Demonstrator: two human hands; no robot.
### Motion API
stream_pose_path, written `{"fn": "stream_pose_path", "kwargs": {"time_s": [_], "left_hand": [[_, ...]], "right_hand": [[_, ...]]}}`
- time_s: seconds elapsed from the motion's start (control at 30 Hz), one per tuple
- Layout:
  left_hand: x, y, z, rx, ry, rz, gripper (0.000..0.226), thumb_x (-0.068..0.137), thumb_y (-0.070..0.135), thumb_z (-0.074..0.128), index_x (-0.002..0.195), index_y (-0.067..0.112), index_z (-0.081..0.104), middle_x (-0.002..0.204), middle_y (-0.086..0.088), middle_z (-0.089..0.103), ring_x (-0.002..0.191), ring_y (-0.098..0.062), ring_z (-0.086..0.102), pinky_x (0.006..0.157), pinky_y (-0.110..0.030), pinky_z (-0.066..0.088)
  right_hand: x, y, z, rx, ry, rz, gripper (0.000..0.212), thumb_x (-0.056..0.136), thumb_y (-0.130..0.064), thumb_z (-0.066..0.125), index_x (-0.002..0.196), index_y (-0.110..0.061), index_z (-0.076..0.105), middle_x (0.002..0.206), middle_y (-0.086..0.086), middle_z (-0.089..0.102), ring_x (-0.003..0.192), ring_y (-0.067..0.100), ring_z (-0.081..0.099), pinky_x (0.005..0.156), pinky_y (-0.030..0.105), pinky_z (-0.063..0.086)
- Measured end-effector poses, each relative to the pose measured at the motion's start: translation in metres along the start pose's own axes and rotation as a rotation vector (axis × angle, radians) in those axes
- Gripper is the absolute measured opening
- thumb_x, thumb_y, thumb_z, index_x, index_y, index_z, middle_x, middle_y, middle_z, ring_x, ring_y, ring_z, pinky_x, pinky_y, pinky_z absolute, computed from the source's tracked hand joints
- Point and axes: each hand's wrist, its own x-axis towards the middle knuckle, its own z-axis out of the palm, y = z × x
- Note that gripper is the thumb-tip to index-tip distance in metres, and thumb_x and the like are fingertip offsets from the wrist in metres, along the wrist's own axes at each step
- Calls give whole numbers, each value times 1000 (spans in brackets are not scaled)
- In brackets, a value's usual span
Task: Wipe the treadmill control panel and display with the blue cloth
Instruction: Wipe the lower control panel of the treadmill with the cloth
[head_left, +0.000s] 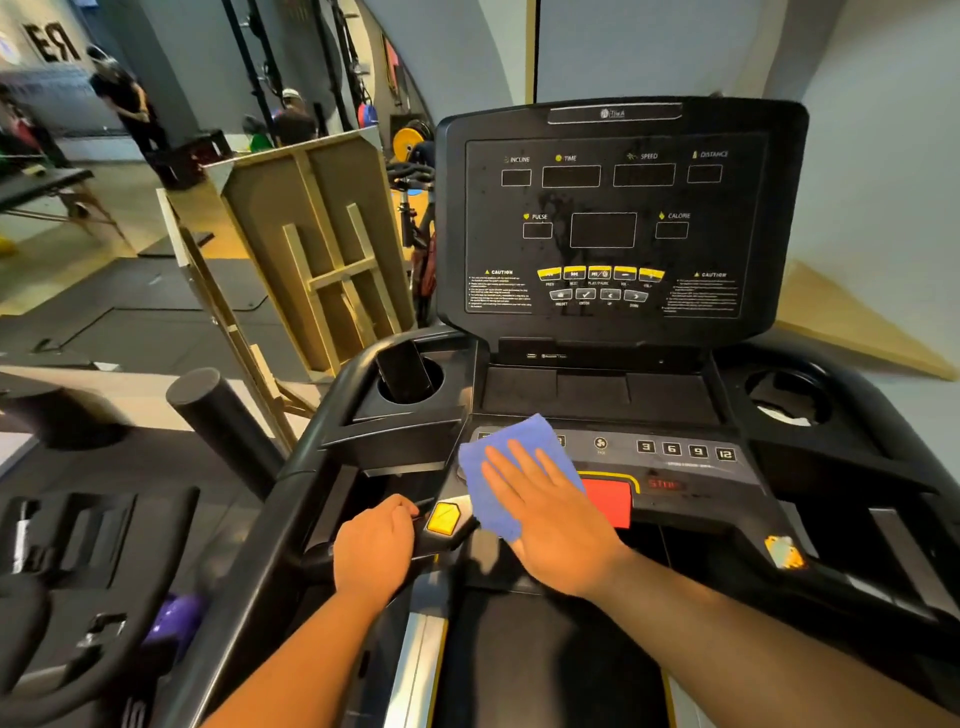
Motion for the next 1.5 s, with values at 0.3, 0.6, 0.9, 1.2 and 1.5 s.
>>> {"fn": "stream_pose_path", "kwargs": {"time_s": [0.3, 0.6, 0.9, 1.2, 1.5], "left_hand": [[-2, 1, 0, -33, 4, -1, 27, 96, 15, 43, 110, 24, 65, 98, -3, 73, 86, -22, 67, 79, -38, 52], [-1, -4, 4, -32, 23, 52, 24, 96, 15, 45, 107, 23, 65, 90, 0, 73, 76, -15, 67, 75, -37, 56], [-2, -6, 3, 114, 2, 84, 15, 94, 20, 53, 105, 21, 63, 89, 1, 72, 75, -12, 65, 75, -29, 56], [-1, -7, 4, 94, 8, 71, 13, 95, 15, 50, 98, 18, 62, 83, -1, 70, 68, -13, 65, 70, -31, 57], [1, -11, 10, 73, 13, 40, 20, 94, 11, 44, 90, 20, 60, 73, 0, 66, 62, -14, 61, 66, -37, 56]], "right_hand": [[17, -14, -1, 56, -48, 291, 80, 85, -38, 58, 154, -10, 28, 161, 14, 25, 148, 41, 17, 122, 52, 4], [-12, 15, 2, 3, -55, 364, 78, 82, -29, 57, 150, -4, 30, 157, 18, 35, 144, 39, 31, 116, 47, 11], [8, 6, -7, 120, -115, 17, 74, 96, -32, 43, 158, -18, 5, 164, 2, -4, 151, 27, -10, 120, 41, -13], [4, 14, -13, 145, -17, 542, 84, 90, -31, 58, 155, -6, 11, 163, 19, 11, 150, 40, 4, 122, 49, 1], [-38, 47, -6, 123, -56, 113, 68, 93, -35, 38, 156, -19, 17, 163, -1, 14, 152, 16, -4, 120, 38, 1]]}}
